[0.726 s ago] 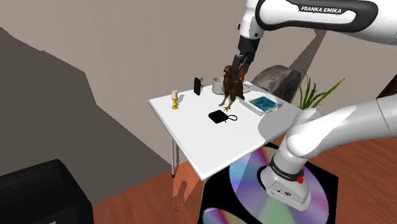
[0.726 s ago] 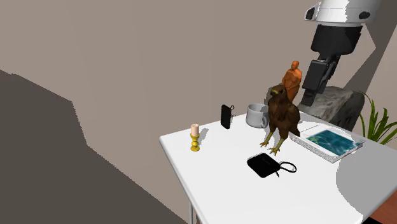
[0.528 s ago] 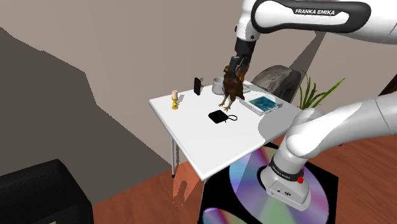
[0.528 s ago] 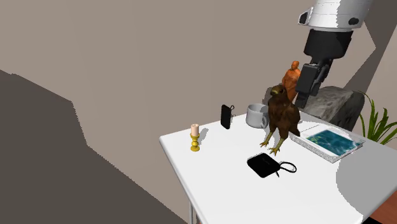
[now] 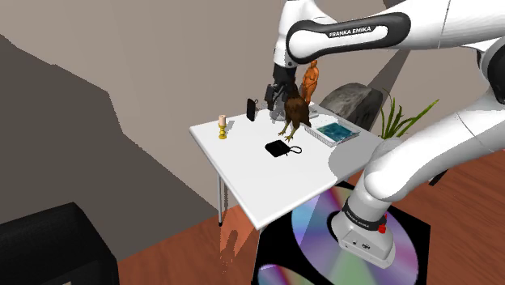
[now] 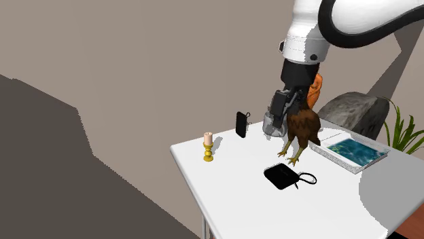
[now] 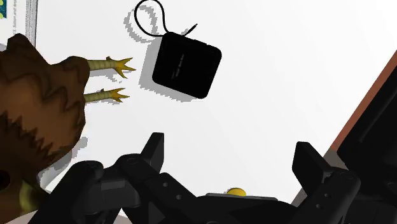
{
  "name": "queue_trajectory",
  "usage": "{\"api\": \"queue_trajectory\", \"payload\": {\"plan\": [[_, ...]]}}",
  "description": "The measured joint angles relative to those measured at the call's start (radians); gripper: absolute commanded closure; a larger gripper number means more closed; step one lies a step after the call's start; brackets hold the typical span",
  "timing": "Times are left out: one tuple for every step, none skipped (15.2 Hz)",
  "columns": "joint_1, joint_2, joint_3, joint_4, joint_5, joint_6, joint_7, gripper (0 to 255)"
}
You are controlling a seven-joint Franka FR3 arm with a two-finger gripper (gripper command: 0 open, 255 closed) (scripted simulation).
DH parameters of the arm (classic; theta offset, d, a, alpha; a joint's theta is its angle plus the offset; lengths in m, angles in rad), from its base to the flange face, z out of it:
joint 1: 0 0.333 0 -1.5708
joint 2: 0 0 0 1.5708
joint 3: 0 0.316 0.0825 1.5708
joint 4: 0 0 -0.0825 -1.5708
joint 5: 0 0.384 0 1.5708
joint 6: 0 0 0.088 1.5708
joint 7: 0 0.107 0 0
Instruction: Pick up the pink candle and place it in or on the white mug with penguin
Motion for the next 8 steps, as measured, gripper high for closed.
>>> {"api": "queue_trajectory", "payload": {"plan": [[0.002, 0.034, 0.004, 0.001, 0.001, 0.036, 0.009, 0], [0.003, 0.066, 0.007, 0.008, 0.002, 0.066, 0.016, 0], [0.003, 0.105, 0.008, 0.029, 0.002, 0.088, 0.020, 0], [0.003, 0.134, 0.008, 0.034, 0.001, 0.115, 0.024, 0], [0.004, 0.166, 0.010, 0.045, 0.001, 0.142, 0.031, 0], [0.004, 0.207, 0.012, 0.061, 0.000, 0.171, 0.037, 0], [0.005, 0.246, 0.014, 0.080, 0.000, 0.195, 0.043, 0], [0.005, 0.288, 0.015, 0.099, -0.001, 0.220, 0.048, 0]]}}
